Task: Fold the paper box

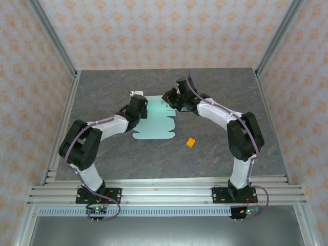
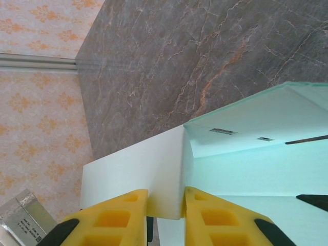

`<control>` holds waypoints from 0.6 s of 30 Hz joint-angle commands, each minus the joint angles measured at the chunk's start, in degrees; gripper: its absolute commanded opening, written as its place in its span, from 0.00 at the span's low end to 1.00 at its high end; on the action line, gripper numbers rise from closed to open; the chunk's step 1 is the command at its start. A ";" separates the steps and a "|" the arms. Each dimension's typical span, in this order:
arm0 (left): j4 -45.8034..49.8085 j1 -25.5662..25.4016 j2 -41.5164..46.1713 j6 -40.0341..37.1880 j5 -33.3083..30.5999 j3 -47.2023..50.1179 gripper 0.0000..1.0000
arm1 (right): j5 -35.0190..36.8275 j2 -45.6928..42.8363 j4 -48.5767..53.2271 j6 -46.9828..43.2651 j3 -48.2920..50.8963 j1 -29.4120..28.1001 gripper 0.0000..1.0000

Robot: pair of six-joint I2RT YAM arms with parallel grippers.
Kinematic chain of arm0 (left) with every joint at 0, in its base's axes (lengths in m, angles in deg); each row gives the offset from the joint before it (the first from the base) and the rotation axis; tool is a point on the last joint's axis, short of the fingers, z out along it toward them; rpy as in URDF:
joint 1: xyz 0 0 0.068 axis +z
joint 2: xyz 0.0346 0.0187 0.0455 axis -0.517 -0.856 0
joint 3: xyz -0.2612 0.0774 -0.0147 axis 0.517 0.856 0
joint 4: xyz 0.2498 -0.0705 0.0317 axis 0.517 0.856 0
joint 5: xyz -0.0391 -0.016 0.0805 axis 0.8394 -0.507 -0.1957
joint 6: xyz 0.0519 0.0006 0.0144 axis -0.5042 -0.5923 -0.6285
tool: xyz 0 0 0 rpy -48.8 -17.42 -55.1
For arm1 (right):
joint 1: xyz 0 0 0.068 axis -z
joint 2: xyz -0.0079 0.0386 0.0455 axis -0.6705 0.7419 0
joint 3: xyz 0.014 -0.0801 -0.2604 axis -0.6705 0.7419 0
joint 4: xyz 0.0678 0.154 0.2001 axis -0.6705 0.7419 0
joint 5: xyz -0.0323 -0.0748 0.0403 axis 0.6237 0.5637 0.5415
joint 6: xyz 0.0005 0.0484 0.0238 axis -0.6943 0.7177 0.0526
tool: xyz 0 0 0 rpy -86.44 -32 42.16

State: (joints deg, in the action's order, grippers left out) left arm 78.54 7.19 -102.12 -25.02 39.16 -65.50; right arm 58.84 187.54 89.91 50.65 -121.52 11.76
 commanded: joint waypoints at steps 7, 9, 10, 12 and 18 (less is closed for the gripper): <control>-0.99 -1.71 -0.20 0.73 0.97 -1.05 0.07 | 4.96 -4.40 -1.34 -1.66 2.68 -0.20 0.45; -0.29 -1.66 -0.35 0.90 0.56 -1.32 0.07 | 5.89 -5.68 -0.27 -3.32 3.48 -0.15 0.50; -0.18 -1.72 -0.34 0.97 0.50 -1.38 0.06 | 6.42 -6.58 0.31 -4.40 3.94 -0.17 0.52; 0.49 -1.68 -0.36 1.32 0.23 -1.73 0.07 | 7.78 -8.40 1.71 -6.77 4.97 -0.18 0.56; 3.98 -1.63 -0.93 2.51 -0.83 -3.55 0.06 | 11.07 -15.64 5.30 -14.01 10.41 -0.21 0.64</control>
State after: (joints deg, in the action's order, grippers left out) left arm 80.03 5.61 -102.16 -24.11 39.58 -66.74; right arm 66.36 176.05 92.32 41.98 -113.26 11.65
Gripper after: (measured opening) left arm 0.105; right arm 0.635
